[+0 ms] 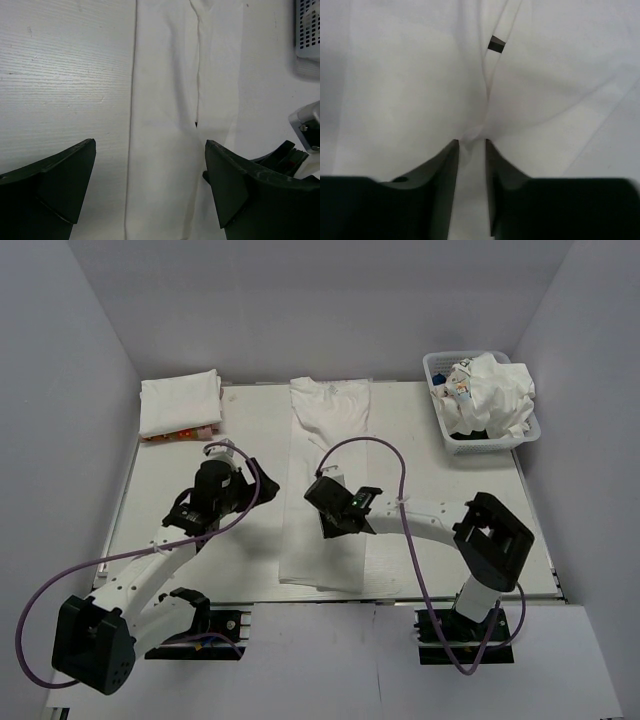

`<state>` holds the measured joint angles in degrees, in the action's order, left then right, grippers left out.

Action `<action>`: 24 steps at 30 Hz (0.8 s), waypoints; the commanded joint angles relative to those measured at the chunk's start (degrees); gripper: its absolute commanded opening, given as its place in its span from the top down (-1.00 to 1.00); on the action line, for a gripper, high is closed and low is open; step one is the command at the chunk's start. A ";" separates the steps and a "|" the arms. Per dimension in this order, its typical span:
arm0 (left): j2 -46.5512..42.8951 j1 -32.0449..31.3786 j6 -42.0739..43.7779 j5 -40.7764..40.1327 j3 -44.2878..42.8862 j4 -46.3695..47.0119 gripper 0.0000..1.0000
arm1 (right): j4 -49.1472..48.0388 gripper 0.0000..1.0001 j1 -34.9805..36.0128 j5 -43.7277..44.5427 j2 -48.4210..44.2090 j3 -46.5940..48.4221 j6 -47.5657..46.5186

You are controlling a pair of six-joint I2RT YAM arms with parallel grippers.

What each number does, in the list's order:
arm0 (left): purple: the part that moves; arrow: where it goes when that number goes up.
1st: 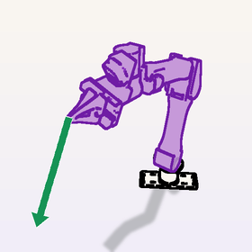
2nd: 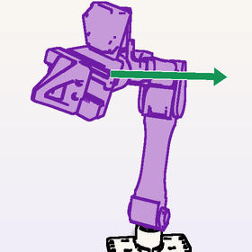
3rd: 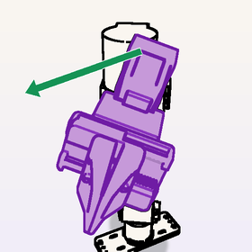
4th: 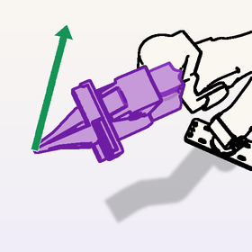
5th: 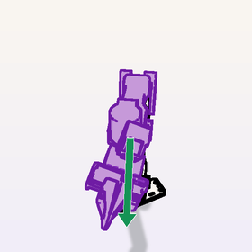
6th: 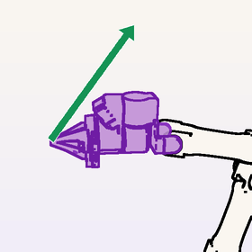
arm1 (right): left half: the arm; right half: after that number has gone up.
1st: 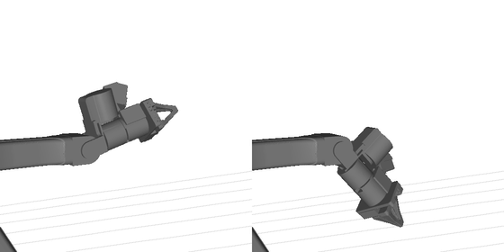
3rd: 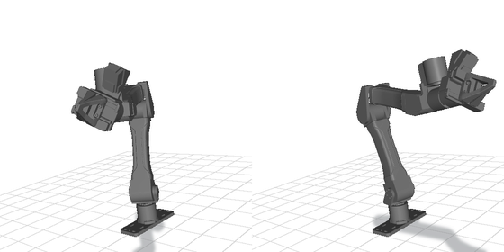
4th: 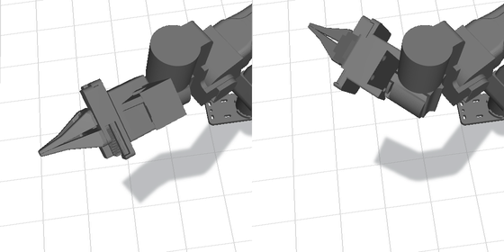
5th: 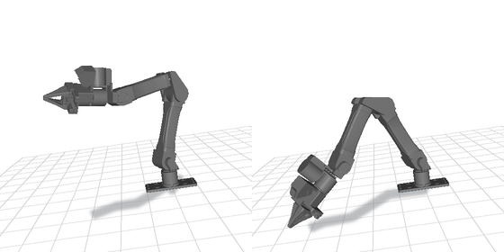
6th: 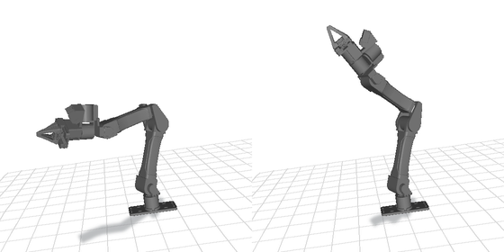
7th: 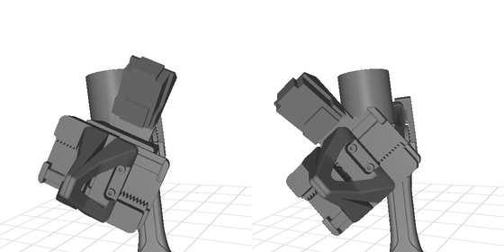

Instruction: Fold and stack the t-shirts

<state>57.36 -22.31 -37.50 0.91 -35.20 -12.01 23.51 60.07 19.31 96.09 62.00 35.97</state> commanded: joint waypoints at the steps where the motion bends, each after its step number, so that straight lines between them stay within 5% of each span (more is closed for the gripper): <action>1: -0.15 -0.02 -0.03 1.55 -0.66 -0.63 -1.00 | 2.15 0.24 -0.13 -1.64 1.73 2.86 -0.19; 2: -0.15 -0.02 -0.03 2.42 -0.66 -1.25 -1.00 | 2.24 -0.14 -0.05 -2.25 1.38 3.04 -0.37; 5: -0.15 -0.02 -0.03 6.11 -0.66 -4.51 -1.00 | 2.60 -0.81 0.22 -5.31 -1.08 1.39 -3.69; 9: -0.67 -0.02 0.05 19.35 5.20 -4.17 -1.00 | -1.53 -0.81 0.04 -12.01 -11.67 -6.08 -5.29; 14: 0.03 -3.61 1.37 26.68 10.32 -7.23 -1.00 | -1.62 -0.81 -0.48 -17.96 -22.59 -17.07 -5.12; 20: -5.16 -8.71 -1.87 27.75 17.61 -10.14 -0.97 | -2.32 -0.81 -0.48 -26.60 -28.33 -27.09 0.93; 24: -3.14 -10.74 -4.42 24.58 19.73 -7.43 -0.73 | -5.13 -0.81 -0.40 -27.74 -27.98 -30.88 1.92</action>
<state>53.19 -32.12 -40.12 26.87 -17.30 -19.94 22.04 59.75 -4.64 68.64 31.99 35.70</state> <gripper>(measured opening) 0.877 0.904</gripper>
